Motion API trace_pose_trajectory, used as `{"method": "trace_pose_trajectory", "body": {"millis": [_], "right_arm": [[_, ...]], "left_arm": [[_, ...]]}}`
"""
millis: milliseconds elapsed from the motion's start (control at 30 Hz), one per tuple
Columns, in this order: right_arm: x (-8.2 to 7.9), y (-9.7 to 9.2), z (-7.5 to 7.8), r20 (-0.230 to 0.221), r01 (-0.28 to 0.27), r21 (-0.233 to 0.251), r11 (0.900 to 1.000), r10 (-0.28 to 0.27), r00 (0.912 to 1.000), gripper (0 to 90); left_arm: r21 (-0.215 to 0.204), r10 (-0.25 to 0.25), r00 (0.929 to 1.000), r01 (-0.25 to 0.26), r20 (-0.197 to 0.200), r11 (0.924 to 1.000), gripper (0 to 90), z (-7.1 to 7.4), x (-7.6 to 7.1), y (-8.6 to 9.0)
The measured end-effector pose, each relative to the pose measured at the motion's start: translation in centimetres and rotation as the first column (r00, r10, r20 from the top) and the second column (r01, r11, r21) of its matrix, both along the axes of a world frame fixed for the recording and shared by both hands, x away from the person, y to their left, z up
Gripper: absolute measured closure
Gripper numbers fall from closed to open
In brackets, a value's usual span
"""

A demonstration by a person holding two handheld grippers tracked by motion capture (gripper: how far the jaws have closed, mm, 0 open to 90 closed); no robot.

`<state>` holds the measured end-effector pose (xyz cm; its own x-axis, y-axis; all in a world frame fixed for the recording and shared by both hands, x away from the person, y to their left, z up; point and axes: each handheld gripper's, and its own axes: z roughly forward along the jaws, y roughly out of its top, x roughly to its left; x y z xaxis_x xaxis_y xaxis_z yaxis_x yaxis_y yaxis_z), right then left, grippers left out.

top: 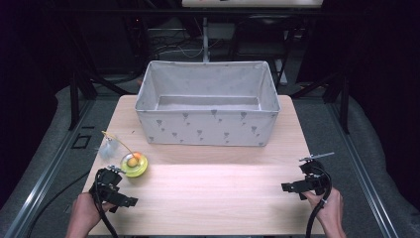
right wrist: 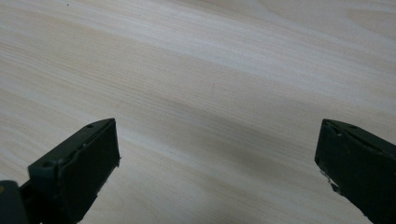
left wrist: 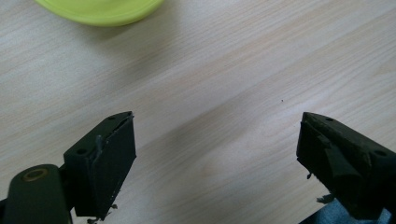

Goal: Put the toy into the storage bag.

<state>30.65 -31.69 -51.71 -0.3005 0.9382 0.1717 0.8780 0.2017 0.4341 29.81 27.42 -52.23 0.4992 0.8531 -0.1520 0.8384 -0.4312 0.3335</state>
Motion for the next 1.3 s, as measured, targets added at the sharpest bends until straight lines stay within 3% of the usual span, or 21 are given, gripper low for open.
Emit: {"method": "trace_pose_trajectory", "body": {"millis": [367, 567, 733, 867, 1033, 1133, 1300], "right_arm": [[0.1, 0.2, 0.0, 0.016, -0.003, -0.001, 1.0, 0.003, 0.9999, 0.0], [0.1, 0.8, 0.0, 0.035, -0.008, -0.012, 0.9999, 0.009, 0.9993, 0.0], [-0.2, 1.1, 0.5, 0.082, -0.016, -0.008, 0.9998, 0.016, 0.9965, 0.1], [-0.2, 1.5, 0.5, 0.078, -0.045, -0.002, 0.999, 0.045, 0.9959, 0.6], [-0.3, 2.4, 0.5, 0.081, -0.087, -0.006, 0.9962, 0.088, 0.9929, 0.9], [-0.4, 2.9, 0.7, 0.09, -0.106, -0.005, 0.9944, 0.106, 0.9903, 0.9], [-0.5, 3.1, 0.7, 0.084, -0.112, -0.004, 0.9937, 0.112, 0.9901, 1.1]], "left_arm": [[-0.012, -0.008, 1.0, 0.008, -0.004, 0.9999, 8.6, 0.8, -0.1, 0.3], [-0.011, -0.045, 0.9989, 0.045, -0.014, 0.9989, 7.1, 1.5, -0.2, -0.3], [-0.042, -0.044, 0.999, 0.045, 0.01, 0.9981, 7.2, 3.1, -0.4, -0.7], [-0.071, -0.046, 0.9986, 0.047, 0.025, 0.9964, 7.2, 4.1, -0.4, -0.8], [-0.077, -0.052, 0.998, 0.055, 0.037, 0.9956, 7.4, 5.0, 0.2, -0.6], [-0.11, -0.041, 0.9977, 0.047, 0.054, 0.9928, 3.4, 5.8, 0.6, -0.3], [-0.127, -0.036, 0.9964, 0.046, 0.077, 0.9908, 3.2, 7.4, 1.2, 0.0]]}}
